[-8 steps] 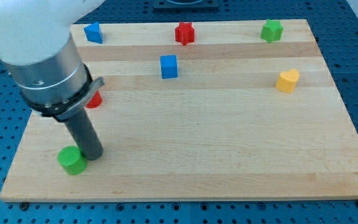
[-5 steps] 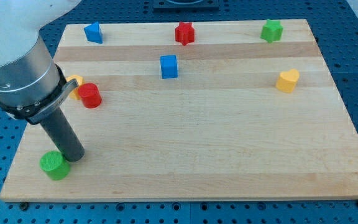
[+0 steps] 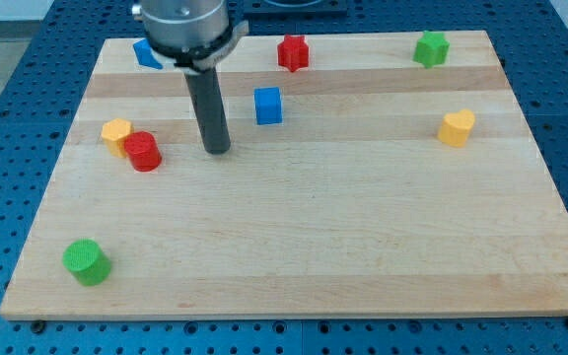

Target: Push the blue cube towards bottom center

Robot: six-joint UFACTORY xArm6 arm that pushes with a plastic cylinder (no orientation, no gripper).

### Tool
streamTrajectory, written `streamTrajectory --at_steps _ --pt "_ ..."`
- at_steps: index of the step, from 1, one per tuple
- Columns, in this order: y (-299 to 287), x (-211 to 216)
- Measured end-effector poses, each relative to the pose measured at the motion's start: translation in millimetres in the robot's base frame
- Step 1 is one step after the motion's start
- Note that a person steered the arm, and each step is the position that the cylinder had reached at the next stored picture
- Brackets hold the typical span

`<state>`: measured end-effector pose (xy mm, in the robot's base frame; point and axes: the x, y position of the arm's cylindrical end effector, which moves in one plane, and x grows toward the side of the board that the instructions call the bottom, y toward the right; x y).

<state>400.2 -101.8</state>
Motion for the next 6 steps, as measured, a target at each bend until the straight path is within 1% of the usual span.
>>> streamTrajectory --at_steps 2,3,4,5,6 --pt "1 -75" --pt "22 -92" --pt "53 -93" --pt "63 -87" --pt "64 -68"
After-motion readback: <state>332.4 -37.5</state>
